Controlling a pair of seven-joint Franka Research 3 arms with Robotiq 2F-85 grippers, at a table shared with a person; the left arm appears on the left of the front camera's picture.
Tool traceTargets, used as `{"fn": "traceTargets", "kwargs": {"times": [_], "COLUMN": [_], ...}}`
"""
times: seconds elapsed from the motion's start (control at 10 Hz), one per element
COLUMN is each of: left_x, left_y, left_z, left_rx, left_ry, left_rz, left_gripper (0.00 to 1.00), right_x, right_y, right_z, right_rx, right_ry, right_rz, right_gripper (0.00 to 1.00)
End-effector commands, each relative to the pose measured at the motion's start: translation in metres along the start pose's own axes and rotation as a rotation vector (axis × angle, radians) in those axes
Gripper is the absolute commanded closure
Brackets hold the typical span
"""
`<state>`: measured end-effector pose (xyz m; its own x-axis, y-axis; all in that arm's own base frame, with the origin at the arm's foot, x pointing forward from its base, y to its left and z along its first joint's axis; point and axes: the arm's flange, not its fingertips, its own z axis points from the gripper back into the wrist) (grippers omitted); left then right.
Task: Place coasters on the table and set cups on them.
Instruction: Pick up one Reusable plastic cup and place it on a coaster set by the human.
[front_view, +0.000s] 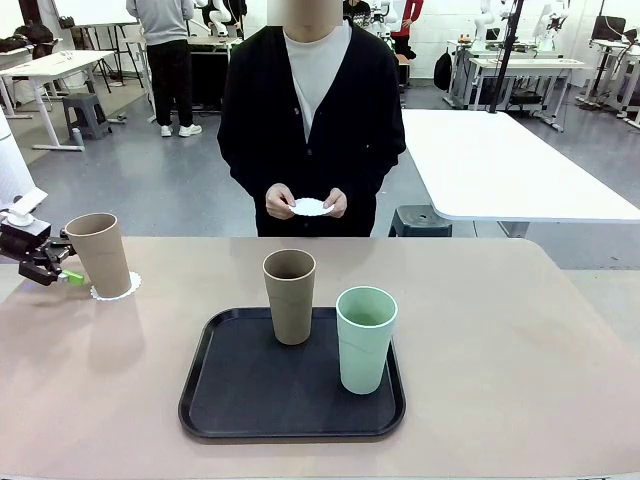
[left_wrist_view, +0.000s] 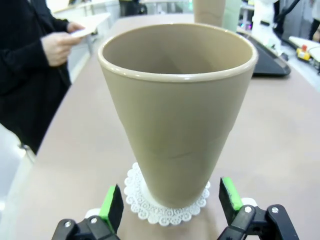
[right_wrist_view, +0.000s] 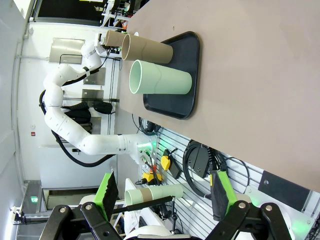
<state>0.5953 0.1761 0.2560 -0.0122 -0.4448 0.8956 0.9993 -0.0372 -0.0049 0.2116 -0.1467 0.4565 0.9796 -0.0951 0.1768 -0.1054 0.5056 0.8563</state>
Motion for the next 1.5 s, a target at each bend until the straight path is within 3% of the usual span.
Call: {"fn": "traceTargets", "kwargs": {"times": [0.0, 0.2, 0.3, 0.6, 0.9, 1.2, 1.4], "left_x": [0.006, 0.021, 0.043, 0.148, 0.217, 0.263, 0.286], "left_y": [-0.004, -0.007, -0.012, -0.045, -0.08, -0.122, -0.152], "left_z": [0.007, 0.021, 0.032, 0.07, 0.072, 0.048, 0.027], "left_rx": [0.0, 0.02, 0.032, 0.074, 0.141, 0.195, 0.194], "left_ry": [0.05, 0.097, 0.182, 0.431, 0.646, 0.855, 0.865], "left_rz": [-0.007, -0.034, -0.065, -0.183, -0.181, -0.007, 0.19], "left_gripper": [0.0, 0.0, 0.0, 0.0, 0.0, 0.0, 0.0], "right_x": [0.001, 0.001, 0.001, 0.001, 0.001, 0.001, 0.001], "right_y": [0.0, 0.0, 0.0, 0.0, 0.0, 0.0, 0.0], "right_z": [-0.001, -0.001, -0.001, -0.001, -0.001, -0.001, -0.001], "right_rx": [0.022, 0.022, 0.022, 0.022, 0.022, 0.022, 0.022], "right_ry": [-0.009, -0.009, -0.009, -0.009, -0.009, -0.009, -0.009], "right_rz": [0.016, 0.016, 0.016, 0.016, 0.016, 0.016, 0.016], "right_gripper": [0.0, 0.0, 0.0, 0.0, 0.0, 0.0, 0.0]}}
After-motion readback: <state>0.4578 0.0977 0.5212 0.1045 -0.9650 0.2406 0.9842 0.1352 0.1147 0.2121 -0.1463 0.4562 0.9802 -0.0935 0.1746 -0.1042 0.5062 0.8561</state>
